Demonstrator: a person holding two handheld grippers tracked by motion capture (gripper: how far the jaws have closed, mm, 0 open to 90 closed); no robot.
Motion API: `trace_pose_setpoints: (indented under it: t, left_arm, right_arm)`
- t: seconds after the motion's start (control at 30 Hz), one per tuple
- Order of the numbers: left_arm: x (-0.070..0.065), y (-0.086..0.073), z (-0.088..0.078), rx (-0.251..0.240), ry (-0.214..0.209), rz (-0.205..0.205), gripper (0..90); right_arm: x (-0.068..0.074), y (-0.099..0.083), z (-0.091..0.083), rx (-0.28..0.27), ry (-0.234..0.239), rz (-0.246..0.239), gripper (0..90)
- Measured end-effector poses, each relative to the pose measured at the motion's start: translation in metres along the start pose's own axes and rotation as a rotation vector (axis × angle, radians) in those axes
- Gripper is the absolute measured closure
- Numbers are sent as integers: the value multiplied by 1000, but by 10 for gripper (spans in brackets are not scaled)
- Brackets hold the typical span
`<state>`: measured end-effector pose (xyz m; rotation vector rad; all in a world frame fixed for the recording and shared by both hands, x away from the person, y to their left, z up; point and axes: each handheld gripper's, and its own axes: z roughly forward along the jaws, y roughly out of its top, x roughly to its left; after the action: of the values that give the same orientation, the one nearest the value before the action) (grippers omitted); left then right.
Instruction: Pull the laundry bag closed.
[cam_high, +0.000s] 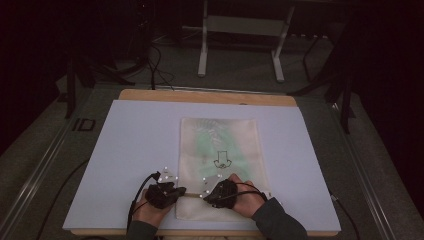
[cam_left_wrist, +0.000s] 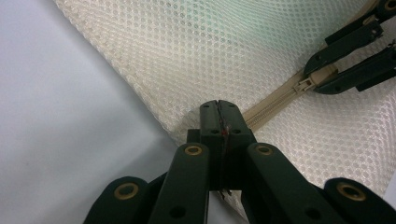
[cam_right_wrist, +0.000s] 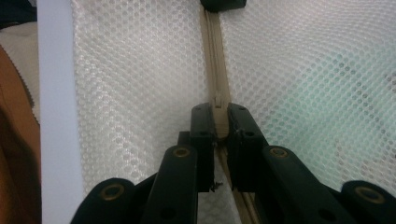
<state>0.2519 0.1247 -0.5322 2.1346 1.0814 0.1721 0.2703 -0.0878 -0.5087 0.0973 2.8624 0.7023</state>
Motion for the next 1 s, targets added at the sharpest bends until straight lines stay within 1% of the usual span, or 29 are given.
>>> trace_pose_setpoints:
  t: [0.17, 0.27, 0.43, 0.63, 1.0]
  left_arm:
    - [0, 0, 0, 0, 0, 1, 893]
    - [0, 0, 0, 0, 0, 1, 894]
    - [0, 0, 0, 1, 3, 1, 894]
    - [0, 0, 0, -1, 2, 0, 893]
    - [0, 0, 0, -1, 1, 0, 894]
  right_arm:
    - [-1, -4, -2, 3, 3, 5, 823]
    - [-1, -7, -3, 16, 9, 7, 823]
    - [-2, -13, -7, -1, 7, 21, 824]
    - [-2, -17, -9, 7, 6, 22, 824]
    - [-3, -27, -15, 16, 1, 38, 824]
